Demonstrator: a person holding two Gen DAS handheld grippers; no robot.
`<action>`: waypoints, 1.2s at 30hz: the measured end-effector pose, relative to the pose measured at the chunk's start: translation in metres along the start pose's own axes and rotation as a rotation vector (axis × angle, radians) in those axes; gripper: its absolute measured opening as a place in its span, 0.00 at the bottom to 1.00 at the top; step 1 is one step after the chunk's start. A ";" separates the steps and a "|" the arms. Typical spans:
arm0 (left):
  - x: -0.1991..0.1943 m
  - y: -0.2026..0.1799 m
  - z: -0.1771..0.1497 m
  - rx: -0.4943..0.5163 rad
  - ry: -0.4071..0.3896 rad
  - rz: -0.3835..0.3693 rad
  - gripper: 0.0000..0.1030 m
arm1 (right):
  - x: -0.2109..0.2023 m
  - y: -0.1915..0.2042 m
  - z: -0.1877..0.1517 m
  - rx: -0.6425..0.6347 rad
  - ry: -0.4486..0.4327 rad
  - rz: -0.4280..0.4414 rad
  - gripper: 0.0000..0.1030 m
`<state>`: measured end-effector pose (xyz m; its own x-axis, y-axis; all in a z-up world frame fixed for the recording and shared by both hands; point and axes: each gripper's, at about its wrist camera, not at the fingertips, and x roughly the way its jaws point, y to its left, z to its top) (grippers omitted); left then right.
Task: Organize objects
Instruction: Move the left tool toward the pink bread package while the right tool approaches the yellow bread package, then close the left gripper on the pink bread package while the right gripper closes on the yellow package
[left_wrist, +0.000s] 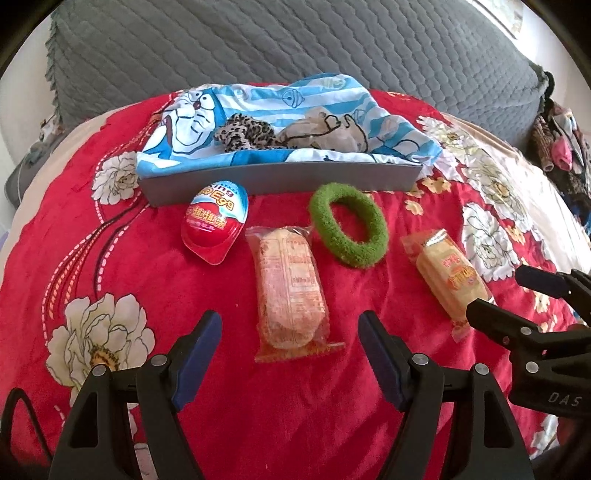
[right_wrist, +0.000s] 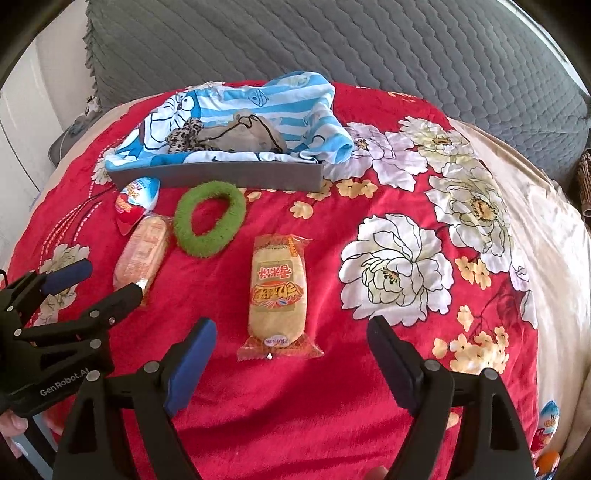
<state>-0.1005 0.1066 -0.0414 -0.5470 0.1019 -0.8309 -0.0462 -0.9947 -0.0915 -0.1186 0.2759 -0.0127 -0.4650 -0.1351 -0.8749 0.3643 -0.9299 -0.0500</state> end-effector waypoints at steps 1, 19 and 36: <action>0.002 0.001 0.001 -0.003 0.002 0.000 0.75 | 0.002 0.000 0.001 -0.001 0.003 0.000 0.81; 0.034 0.010 0.009 -0.024 0.037 -0.011 0.75 | 0.045 -0.005 0.013 0.006 0.059 -0.013 0.81; 0.047 0.014 0.012 -0.045 0.052 -0.012 0.75 | 0.060 0.000 0.018 -0.016 0.064 -0.008 0.81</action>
<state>-0.1367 0.0974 -0.0754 -0.5027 0.1159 -0.8567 -0.0147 -0.9920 -0.1256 -0.1610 0.2615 -0.0567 -0.4154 -0.1053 -0.9035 0.3737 -0.9254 -0.0639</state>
